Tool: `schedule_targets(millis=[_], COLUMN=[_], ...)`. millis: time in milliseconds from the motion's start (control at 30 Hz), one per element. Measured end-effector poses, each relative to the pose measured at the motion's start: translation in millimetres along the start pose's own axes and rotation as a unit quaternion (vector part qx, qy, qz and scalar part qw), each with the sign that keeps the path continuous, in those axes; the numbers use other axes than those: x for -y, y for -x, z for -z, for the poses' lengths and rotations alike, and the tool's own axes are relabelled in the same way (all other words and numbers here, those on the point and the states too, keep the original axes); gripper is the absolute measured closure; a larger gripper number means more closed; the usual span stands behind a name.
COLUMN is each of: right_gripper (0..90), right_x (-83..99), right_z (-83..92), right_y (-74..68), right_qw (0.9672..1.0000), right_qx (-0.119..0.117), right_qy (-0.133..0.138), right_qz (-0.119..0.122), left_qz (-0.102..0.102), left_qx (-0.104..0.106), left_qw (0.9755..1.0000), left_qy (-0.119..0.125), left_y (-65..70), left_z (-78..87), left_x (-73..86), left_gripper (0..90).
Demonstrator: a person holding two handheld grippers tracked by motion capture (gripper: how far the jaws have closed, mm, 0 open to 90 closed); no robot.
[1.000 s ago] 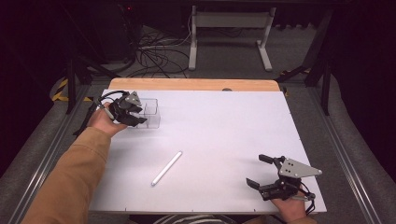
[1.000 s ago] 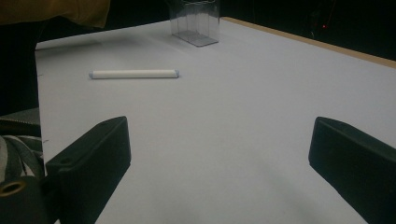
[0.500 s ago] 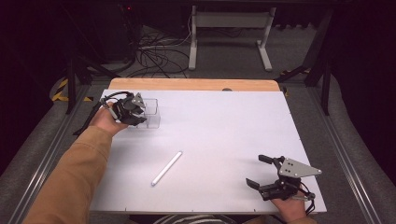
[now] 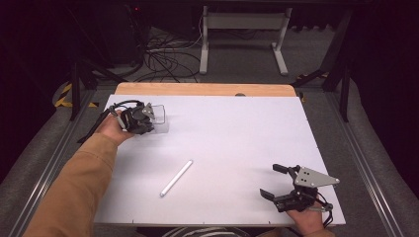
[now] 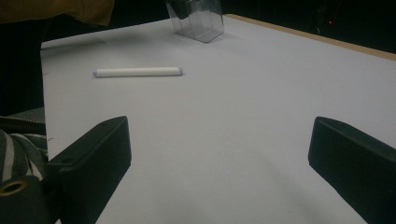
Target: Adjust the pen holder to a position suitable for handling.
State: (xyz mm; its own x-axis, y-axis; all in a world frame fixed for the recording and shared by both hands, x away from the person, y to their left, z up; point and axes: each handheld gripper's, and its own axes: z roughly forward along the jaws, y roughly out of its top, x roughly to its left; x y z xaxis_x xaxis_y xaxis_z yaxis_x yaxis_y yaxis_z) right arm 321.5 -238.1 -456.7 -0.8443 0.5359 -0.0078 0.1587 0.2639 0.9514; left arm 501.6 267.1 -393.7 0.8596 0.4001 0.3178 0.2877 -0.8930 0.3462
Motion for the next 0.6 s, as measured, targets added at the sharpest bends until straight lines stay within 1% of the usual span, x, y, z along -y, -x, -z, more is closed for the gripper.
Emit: schedule_targets(millis=[33, 67, 133, 233, 267, 300, 367, 433, 500, 600], right_gripper=[6.5, 6.5, 6.5, 6.5, 6.5, 6.5, 6.5, 6.5, 6.5, 6.5], right_x=[0.0, 0.0, 0.0, 0.0, 0.1, 0.2, 0.2, 0.2, 0.2, 0.1], right_z=[0.0, 0.0, -0.1, 0.0, 0.0, -0.1, -0.1, -0.3, -0.5, -0.7], right_y=[0.0, -0.1, 0.0, 0.0, 0.1, 0.1, 0.2, 0.2, 0.3, 0.1], right_qw=[1.0, 1.0, 1.0, 1.0, 1.0, 1.0, 1.0, 1.0, 1.0, 1.0], right_qx=[0.0, -0.001, -0.001, -0.001, -0.001, -0.002, -0.001, -0.002, -0.003, -0.003], right_qy=[0.0, -0.001, 0.0, 0.0, 0.0, -0.001, -0.001, 0.0, 0.001, 0.0], right_qz=[0.0, -0.001, -0.001, -0.001, -0.001, -0.002, -0.001, -0.002, -0.002, -0.003], left_qz=[0.0, -0.004, -0.002, 0.005, 0.004, -0.004, -0.006, -0.014, -0.02, -0.036], left_qx=[0.005, -0.003, -0.003, 0.014, 0.014, 0.011, 0.013, 0.017, 0.022, 0.029], left_qw=[1.0, 1.0, 1.0, 0.9999, 0.9999, 0.9999, 0.9998, 0.9993, 0.9989, 0.9978], left_qy=[-0.004, -0.006, -0.002, 0.005, 0.004, 0.006, 0.016, 0.029, 0.037, 0.048], left_y=[0.9, 2.5, 2.2, 1.1, 2.6, 3.8, 6.5, 9.5, 14.2, 23.0], left_z=[0.1, 0.7, 3.5, 8.8, 10.4, 12.4, 17.3, 23.6, 30.4, 38.9], left_x=[-0.2, -0.6, -1.4, -2.6, -3.4, -4.9, -8.7, -14.3, -21.3, -34.8], left_gripper=[81.0, 85.7, 87.1, 87.4, 87.7, 88.0, 88.0, 87.9, 88.0, 87.9])
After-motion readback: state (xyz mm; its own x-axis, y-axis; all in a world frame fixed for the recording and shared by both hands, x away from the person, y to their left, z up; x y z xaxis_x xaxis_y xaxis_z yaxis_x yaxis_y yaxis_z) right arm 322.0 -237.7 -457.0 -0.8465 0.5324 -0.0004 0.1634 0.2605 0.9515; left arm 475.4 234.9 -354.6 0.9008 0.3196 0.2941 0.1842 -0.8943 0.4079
